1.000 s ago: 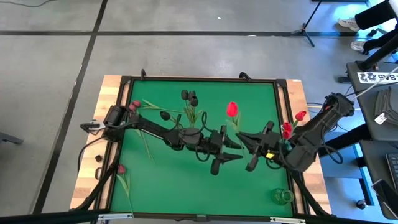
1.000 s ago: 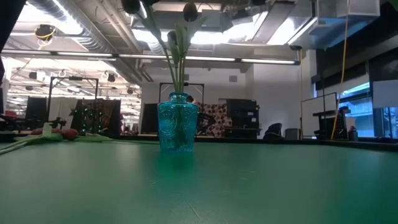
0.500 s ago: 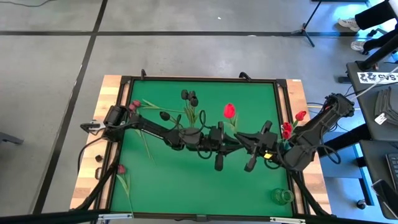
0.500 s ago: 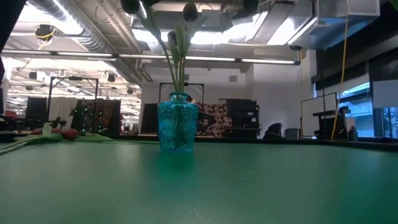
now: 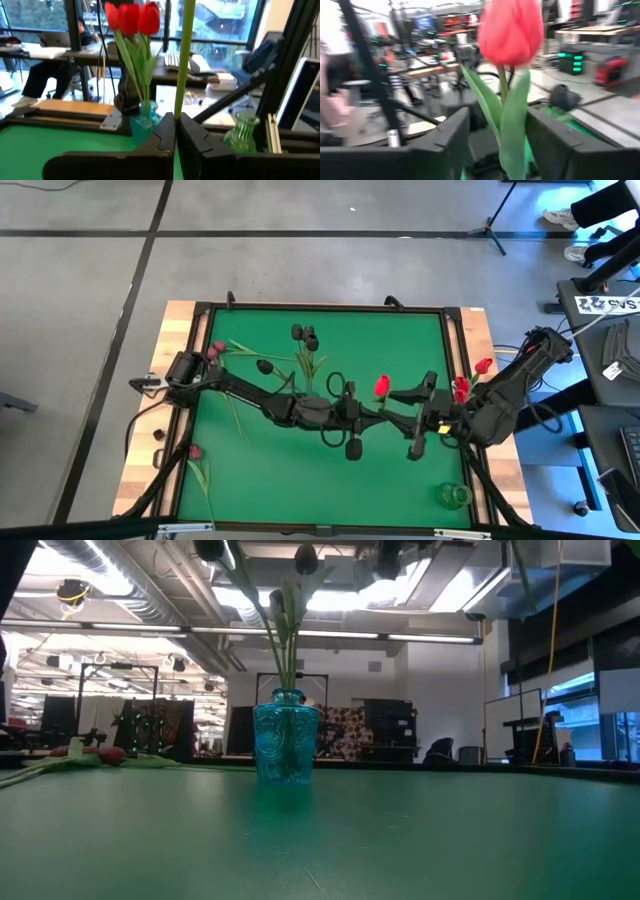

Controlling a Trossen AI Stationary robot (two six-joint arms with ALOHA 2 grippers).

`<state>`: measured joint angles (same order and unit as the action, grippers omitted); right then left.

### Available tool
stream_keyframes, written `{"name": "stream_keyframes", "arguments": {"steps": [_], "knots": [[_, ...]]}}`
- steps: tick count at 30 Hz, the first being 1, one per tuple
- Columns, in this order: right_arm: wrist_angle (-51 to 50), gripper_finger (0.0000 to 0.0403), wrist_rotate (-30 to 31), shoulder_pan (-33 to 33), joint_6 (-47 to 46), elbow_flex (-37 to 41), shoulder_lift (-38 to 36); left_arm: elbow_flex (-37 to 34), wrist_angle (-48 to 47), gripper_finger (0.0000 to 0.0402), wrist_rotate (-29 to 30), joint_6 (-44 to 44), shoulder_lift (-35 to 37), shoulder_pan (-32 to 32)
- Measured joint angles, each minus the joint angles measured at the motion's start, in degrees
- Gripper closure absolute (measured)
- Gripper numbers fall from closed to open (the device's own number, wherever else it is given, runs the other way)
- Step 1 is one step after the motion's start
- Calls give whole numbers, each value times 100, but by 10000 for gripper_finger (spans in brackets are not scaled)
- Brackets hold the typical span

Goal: Sort flowers into vase by color
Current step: Put the red flower into the right blue vase

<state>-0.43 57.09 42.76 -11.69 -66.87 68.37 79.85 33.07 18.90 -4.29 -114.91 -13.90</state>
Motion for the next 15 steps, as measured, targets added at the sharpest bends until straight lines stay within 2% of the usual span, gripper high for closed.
{"name": "stream_keyframes", "arguments": {"steps": [3,6,10,15], "knots": [[-103,180,-378,0,1,-9,-206,0,-209,400,2,-4,0,-26],[-435,173,-423,-12,-2,-9,-317,0,-303,400,5,-3,0,-51],[-721,184,-619,-138,-1,-9,-327,-2,-460,401,3,-2,0,-75],[-744,212,-1249,-462,-31,-9,-236,-2,-575,401,-153,-2,2,-80]]}}
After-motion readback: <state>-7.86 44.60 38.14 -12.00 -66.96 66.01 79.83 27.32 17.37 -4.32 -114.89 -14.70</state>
